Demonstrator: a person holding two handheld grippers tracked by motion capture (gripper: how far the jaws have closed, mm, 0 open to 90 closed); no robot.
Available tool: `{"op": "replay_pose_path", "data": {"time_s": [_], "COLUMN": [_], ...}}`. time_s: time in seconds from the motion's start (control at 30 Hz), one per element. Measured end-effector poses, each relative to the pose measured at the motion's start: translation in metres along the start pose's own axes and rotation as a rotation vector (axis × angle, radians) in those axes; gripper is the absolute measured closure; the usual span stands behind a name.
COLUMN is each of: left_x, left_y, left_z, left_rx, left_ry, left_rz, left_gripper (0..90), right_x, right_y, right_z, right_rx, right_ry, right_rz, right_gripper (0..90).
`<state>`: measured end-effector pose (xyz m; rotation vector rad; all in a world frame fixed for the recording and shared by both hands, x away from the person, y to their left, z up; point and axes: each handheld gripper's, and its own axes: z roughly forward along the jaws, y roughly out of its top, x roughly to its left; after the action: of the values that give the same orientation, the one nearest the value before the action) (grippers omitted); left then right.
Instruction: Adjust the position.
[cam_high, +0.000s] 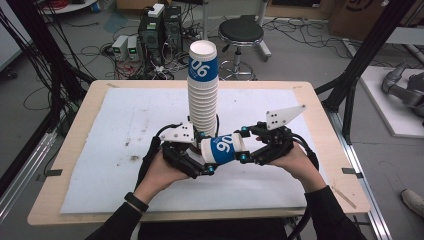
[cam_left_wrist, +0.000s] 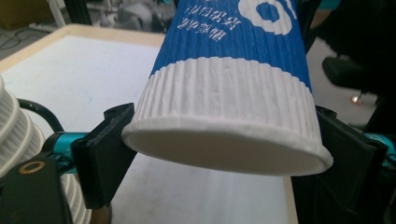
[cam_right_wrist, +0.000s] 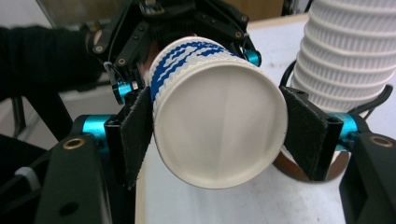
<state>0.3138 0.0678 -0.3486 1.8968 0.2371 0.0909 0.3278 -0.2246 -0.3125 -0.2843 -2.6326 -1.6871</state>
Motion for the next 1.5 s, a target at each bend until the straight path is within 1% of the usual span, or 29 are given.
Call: {"op": "replay_pose_path", "data": {"time_s": [0.07, 0.1, 0.13, 0.2, 0.27, 0.3, 0.37, 0.4, 0.43, 0.53, 0.6, 0.63, 0.7, 0.8, 0.87, 0.9, 0.93, 0.97, 1.0, 1.03, 1.07, 1.1, 1.13, 1.2, 1.27, 1.3, 1.37, 1.43, 1.5], "left_x": [0.001, 0.001, 0.002, 0.003, 0.005, 0.005, 0.006, 0.007, 0.007, 0.007, 0.007, 0.007, 0.007, 0.005, 0.005, 0.004, 0.004, 0.004, 0.003, 0.003, 0.003, 0.003, 0.003, 0.002, 0.001, 0.001, 0.0, 0.0, 0.0], "left_y": [-0.001, -0.001, -0.003, -0.004, -0.006, -0.006, -0.007, -0.007, -0.007, -0.005, -0.004, -0.002, -0.001, 0.002, 0.002, 0.003, 0.003, 0.004, 0.006, 0.006, 0.006, 0.007, 0.007, 0.008, 0.009, 0.009, 0.01, 0.01, 0.01], "left_z": [-0.001, -0.001, -0.002, -0.002, -0.002, -0.002, -0.003, -0.005, -0.006, -0.01, -0.011, -0.013, -0.013, -0.013, -0.013, -0.013, -0.013, -0.013, -0.012, -0.012, -0.012, -0.012, -0.011, -0.009, -0.009, -0.009, -0.007, -0.006, -0.006], "left_rx": [-0.036, -0.036, -0.073, -0.096, -0.119, -0.119, -0.132, -0.145, -0.151, -0.158, -0.149, -0.134, -0.133, -0.092, -0.084, -0.06, -0.06, -0.035, 0.007, 0.015, 0.015, 0.031, 0.057, 0.085, 0.094, 0.097, 0.128, 0.141, 0.14], "left_ry": [-0.015, -0.015, -0.026, -0.028, -0.044, -0.044, -0.053, -0.072, -0.073, -0.07, -0.068, -0.064, -0.063, -0.054, -0.052, -0.046, -0.046, -0.039, -0.029, -0.027, -0.027, -0.027, -0.029, -0.023, -0.023, -0.026, -0.02, -0.022, -0.025], "left_rz": [-0.011, -0.011, -0.035, -0.054, -0.076, -0.076, -0.094, -0.092, -0.091, -0.082, -0.076, -0.064, -0.062, -0.034, -0.033, -0.023, -0.023, -0.013, 0.002, 0.005, 0.005, 0.011, 0.013, 0.022, 0.023, 0.026, 0.035, 0.039, 0.04], "left_gripper": [10.7, 10.6, 10.4, 8.8, 8.6, 8.7, 8.7, 11.3, 14.7, 17.1, 17.8, 18.1, 18.6, 18.9, 18.9, 18.9, 18.9, 18.9, 19.0, 19.0, 19.0, 19.0, 19.0, 19.0, 19.0, 19.1, 19.1, 19.1, 19.1], "right_x": [0.0, 0.0, -0.002, -0.002, -0.003, -0.003, -0.004, -0.004, -0.004, -0.004, -0.005, -0.005, -0.005, -0.005, -0.005, -0.004, -0.004, -0.003, 0.001, 0.003, 0.003, 0.007, 0.007, 0.009, 0.011, 0.011, 0.012, 0.012, 0.013], "right_y": [0.0, 0.0, -0.001, -0.002, -0.003, -0.003, -0.004, -0.004, -0.005, -0.005, -0.005, -0.006, -0.006, -0.007, -0.008, -0.008, -0.008, -0.007, -0.003, -0.002, -0.002, 0.0, 0.001, 0.0, -0.002, -0.002, -0.003, -0.004, -0.005], "right_z": [-0.002, -0.002, -0.004, -0.005, -0.006, -0.006, -0.005, -0.004, -0.003, -0.002, -0.002, -0.002, -0.001, 0.0, 0.0, 0.0, 0.0, 0.0, -0.002, -0.003, -0.003, -0.004, -0.003, 0.001, 0.009, 0.011, 0.018, 0.023, 0.026], "right_rx": [-0.029, -0.029, -0.064, -0.088, -0.106, -0.106, -0.111, -0.106, -0.105, -0.106, -0.092, -0.087, -0.083, -0.058, -0.05, -0.025, -0.025, -0.015, 0.029, 0.046, 0.046, 0.067, 0.08, 0.11, 0.18, 0.199, 0.231, 0.253, 0.263], "right_ry": [0.008, 0.008, 0.02, 0.027, 0.036, 0.036, 0.041, 0.048, 0.053, 0.055, 0.061, 0.065, 0.066, 0.07, 0.068, 0.057, 0.057, 0.043, 0.005, -0.004, -0.004, -0.019, -0.018, -0.028, -0.041, -0.046, -0.055, -0.057, -0.051], "right_rz": [0.016, 0.016, 0.027, 0.039, 0.044, 0.044, 0.059, 0.056, 0.054, 0.053, 0.053, 0.056, 0.054, 0.048, 0.044, 0.034, 0.034, 0.019, -0.012, -0.033, -0.033, -0.068, -0.084, -0.098, -0.122, -0.127, -0.135, -0.151, -0.151], "right_gripper": [30.6, 30.6, 30.7, 30.8, 30.9, 30.9, 30.9, 30.9, 30.9, 31.0, 31.0, 31.0, 31.0, 30.5, 30.1, 27.3, 27.3, 25.8, 22.1, 22.2, 22.2, 22.2, 22.2, 22.2, 22.2, 22.3, 22.7, 23.6, 25.8]}}
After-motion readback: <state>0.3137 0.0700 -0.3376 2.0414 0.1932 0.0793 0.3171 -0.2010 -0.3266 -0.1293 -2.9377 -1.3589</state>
